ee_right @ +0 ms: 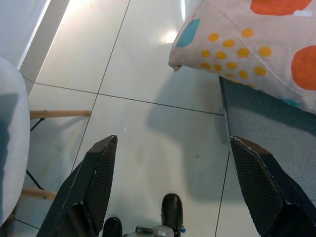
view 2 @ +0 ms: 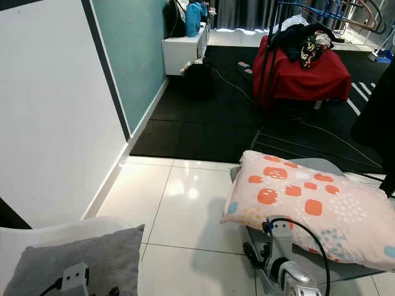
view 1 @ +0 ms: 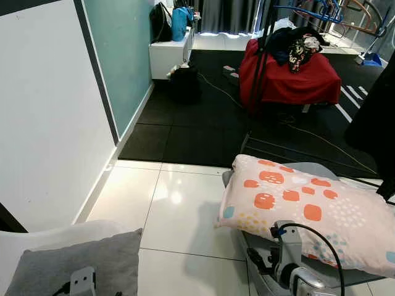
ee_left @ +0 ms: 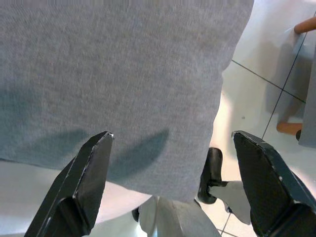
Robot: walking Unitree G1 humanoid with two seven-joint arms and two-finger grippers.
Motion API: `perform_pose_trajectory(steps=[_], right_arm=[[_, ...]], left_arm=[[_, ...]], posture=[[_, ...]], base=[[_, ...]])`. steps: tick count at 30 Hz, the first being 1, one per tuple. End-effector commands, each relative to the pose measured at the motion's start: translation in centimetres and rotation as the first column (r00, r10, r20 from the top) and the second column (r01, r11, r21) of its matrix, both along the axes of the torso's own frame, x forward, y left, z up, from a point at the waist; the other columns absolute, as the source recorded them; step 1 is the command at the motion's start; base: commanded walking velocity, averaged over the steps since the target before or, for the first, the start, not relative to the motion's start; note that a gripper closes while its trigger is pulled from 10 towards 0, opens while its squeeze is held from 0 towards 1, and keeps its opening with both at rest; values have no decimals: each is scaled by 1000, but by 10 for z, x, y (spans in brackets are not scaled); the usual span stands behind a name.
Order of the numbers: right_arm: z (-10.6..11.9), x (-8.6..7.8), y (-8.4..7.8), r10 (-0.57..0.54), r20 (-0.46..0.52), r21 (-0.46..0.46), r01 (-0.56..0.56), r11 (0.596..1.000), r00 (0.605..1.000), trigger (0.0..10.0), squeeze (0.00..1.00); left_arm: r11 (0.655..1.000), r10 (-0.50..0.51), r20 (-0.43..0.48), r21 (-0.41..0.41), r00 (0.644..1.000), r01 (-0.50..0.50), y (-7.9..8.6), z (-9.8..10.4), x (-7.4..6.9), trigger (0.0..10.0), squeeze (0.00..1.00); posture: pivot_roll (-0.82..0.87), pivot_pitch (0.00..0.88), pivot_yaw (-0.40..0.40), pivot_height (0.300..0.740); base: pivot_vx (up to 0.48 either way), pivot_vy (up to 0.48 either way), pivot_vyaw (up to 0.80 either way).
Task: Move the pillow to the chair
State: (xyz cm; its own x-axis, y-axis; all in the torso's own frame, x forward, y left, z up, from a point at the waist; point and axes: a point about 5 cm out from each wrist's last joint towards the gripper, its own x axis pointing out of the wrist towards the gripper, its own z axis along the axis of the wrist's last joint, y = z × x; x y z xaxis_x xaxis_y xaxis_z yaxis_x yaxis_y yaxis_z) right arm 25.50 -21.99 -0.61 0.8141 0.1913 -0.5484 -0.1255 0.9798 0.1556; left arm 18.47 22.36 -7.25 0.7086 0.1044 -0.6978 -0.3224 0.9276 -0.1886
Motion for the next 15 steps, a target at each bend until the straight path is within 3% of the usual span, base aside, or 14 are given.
perform_pose_trajectory(steps=[1, 15], right_arm=[[-1, -2, 0, -6, -9, 12, 6, 1000, 1000, 10000, 0], [-1, -3, -1, -7, -10, 13, 7, 1000, 1000, 10000, 0]], left_arm=[[1000, 8, -24, 11, 1000, -8, 7, -1, -5, 10000, 0], [1000, 8, -20, 10, 1000, -7, 9, -2, -9, 10000, 0]], posture=[[-101, 72, -17, 740], [-103, 78, -16, 740]], base=[[0, 0, 0], [0, 0, 0]])
